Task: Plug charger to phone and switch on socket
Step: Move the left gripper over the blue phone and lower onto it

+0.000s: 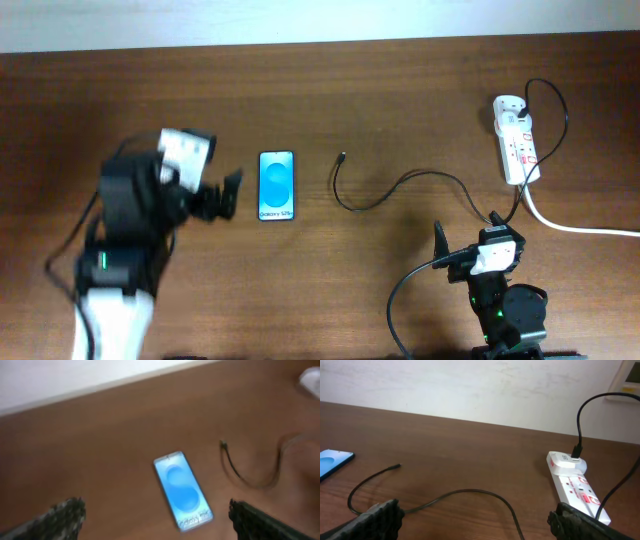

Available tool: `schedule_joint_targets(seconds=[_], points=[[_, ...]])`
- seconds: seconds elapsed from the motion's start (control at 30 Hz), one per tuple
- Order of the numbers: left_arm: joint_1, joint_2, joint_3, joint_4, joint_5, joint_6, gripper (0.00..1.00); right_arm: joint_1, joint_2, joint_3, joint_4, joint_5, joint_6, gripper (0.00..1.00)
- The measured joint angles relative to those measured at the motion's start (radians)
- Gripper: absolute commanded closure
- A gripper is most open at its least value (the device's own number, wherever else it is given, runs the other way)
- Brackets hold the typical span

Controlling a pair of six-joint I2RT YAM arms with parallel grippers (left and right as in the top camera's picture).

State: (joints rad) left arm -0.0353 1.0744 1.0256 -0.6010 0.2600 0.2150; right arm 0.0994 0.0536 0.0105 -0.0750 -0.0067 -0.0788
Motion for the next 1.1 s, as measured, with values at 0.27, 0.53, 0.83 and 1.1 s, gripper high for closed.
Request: schedule_joint_targets(seconds=[0.27,0.53,0.83,1.1], points=[[-0.096,0.602,0.560,-0.435,0.051,-0.003,0.01,0.000,0.000,0.000,0.000,0.003,0.000,0.02],[-0.201,0.898,0.641,-0.462,0.083,-0.003,0.01,0.000,0.000,0.000,0.000,0.003,0.000,0.02],[-0.243,1.040,0.642,-0.423,-0.122,-0.304,0.01,0.000,0.000,0.000,0.000,0.003,0.000,0.02],[-0.247,1.093,0.643,-0.402,-0.232,-0.460,0.01,0.000,0.000,0.000,0.000,0.003,0.000,0.02]])
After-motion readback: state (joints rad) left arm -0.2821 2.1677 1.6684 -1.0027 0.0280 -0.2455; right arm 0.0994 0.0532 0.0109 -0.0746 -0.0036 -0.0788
